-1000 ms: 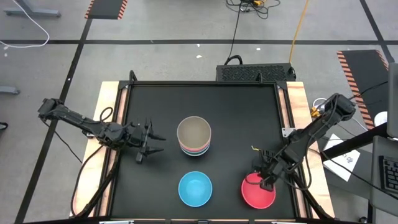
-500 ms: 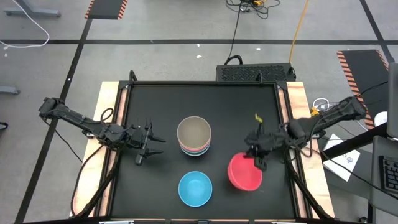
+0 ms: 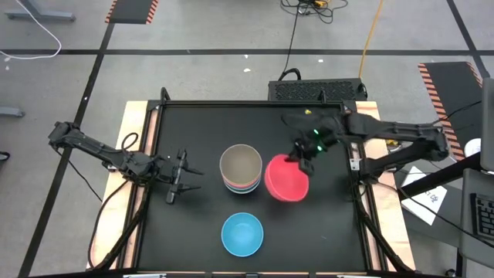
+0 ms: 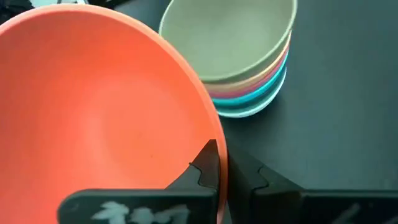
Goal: Nest bowls inside each other
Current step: Stack the red bowl on the gray bowl
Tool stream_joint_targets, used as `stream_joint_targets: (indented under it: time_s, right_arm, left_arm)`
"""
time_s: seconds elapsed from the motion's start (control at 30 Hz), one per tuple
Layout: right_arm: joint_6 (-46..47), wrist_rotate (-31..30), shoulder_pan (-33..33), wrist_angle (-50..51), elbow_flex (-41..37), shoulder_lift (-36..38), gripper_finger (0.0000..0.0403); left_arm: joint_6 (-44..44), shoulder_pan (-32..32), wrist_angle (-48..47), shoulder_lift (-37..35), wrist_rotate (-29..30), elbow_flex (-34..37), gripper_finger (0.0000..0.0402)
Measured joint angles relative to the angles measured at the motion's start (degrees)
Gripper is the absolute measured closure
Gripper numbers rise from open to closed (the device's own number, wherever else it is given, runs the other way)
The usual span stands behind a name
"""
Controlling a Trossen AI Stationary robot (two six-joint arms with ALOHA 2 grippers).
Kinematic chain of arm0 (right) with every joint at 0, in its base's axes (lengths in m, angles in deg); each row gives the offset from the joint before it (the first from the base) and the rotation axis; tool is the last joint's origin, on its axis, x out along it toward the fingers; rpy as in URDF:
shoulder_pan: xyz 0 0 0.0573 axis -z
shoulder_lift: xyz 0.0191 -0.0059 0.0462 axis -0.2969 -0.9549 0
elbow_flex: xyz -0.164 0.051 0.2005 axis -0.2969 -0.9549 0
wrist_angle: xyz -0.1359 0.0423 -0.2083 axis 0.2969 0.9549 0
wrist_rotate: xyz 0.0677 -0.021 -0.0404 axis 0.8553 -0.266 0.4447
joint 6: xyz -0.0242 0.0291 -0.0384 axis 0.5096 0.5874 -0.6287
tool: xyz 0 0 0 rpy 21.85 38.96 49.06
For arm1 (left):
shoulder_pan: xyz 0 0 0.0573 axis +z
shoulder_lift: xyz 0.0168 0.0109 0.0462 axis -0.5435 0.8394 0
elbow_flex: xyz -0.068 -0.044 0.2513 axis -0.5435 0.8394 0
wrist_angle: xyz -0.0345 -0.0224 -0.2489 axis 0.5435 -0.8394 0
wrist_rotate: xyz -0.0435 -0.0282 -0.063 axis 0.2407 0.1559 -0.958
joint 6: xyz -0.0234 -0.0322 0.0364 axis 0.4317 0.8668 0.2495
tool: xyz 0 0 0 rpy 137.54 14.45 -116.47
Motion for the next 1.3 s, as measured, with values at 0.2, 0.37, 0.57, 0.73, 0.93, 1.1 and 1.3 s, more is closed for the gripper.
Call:
stream_joint_targets:
  time_s: [0.2, 0.37, 0.57, 0.73, 0.93, 1.1, 1.3]
  right_arm:
    - [-5.2, 5.7, 8.1, 0.4, 7.7, -9.8, 0.0402]
    - [-7.8, 7.3, 10.6, 2.4, 15.8, -18.1, 0.0402]
    - [-12.8, 7.0, 11.0, 8.9, 29.7, -27.4, 0.0403]
    - [-14.4, 7.0, 11.1, 13.1, 40.9, -33.8, 0.0403]
    - [-15.8, 8.9, 11.1, 15.3, 45.9, -39.6, 0.0403]
    - [-16.9, 9.5, 11.1, 16.4, 46.0, -43.2, 0.0403]
    - [-19.4, 5.6, 10.6, 21.6, 46.0, -45.8, 0.0403]
  left_arm:
    - [0.7, 0.0, -3.0, 0.0, 0.0, 0.0, 0.0192]
    - [1.4, -0.2, -6.6, 0.0, 0.0, 0.0, 0.0192]
    - [-1.4, -1.7, -7.6, 0.0, 0.0, 0.0, 0.0192]
    - [-1.6, -1.8, -7.3, 0.0, 0.0, 0.0, 0.0192]
    - [-1.6, -1.8, -7.4, 0.0, 0.0, 0.0, 0.0192]
    - [-1.3, -1.8, -7.9, 0.0, 0.0, 0.0, 0.0192]
    - [-1.0, -1.8, -8.5, 0.0, 0.0, 0.0, 0.0192]
